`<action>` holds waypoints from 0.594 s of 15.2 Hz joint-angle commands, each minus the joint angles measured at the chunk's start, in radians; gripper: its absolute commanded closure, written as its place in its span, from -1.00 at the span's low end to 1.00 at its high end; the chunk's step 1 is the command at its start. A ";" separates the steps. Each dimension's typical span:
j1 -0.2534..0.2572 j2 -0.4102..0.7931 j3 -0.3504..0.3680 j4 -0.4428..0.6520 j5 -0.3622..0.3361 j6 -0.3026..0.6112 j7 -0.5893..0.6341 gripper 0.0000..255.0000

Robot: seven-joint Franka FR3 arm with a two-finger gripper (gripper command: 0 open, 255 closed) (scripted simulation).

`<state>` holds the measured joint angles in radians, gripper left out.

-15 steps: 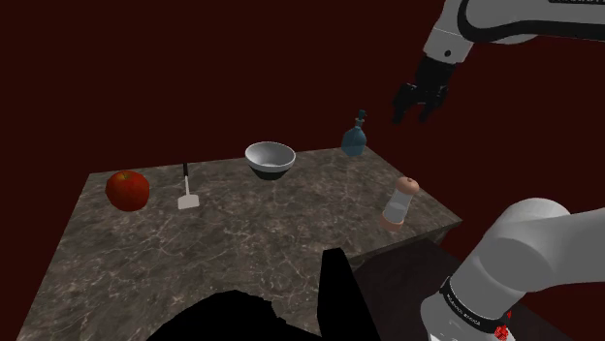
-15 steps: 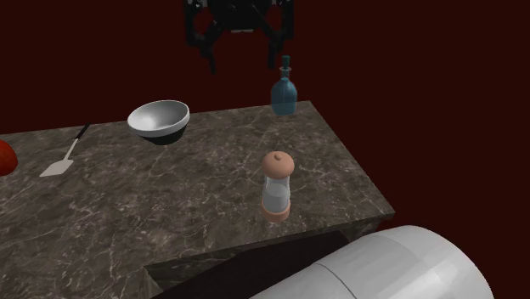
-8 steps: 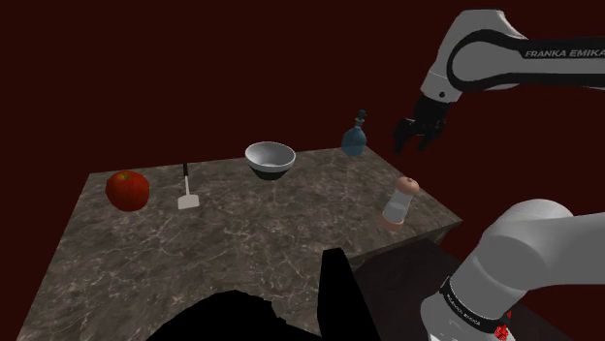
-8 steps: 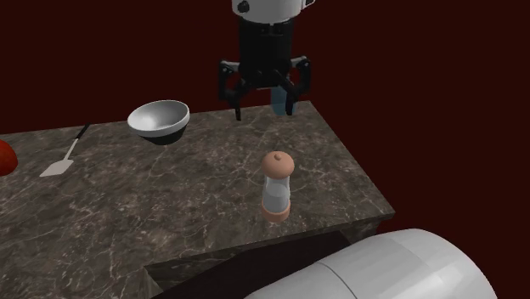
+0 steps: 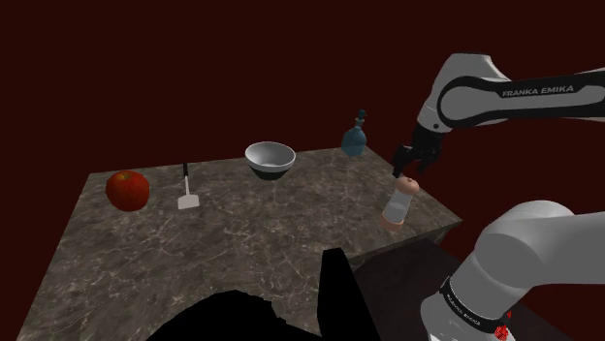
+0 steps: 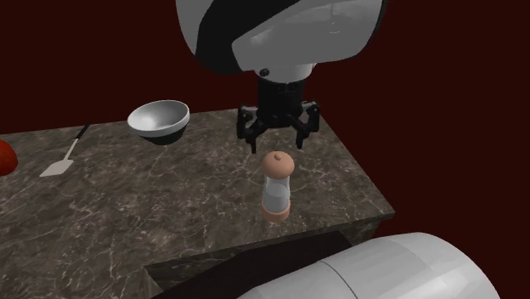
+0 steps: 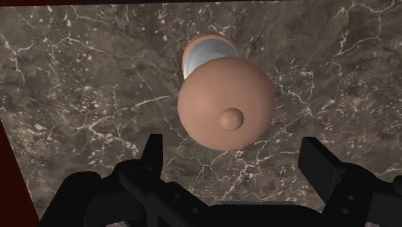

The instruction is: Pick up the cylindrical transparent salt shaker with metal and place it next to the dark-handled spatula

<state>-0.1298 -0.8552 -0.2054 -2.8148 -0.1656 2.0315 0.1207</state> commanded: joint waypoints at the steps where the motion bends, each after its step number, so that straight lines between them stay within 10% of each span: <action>1: -0.003 0.014 -0.007 -0.027 -0.007 0.042 -0.001 -1.00; 9: -0.006 0.043 -0.016 -0.061 -0.014 0.104 0.000 -1.00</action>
<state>-0.1353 -0.8133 -0.2210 -2.8758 -0.1798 2.1347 0.1206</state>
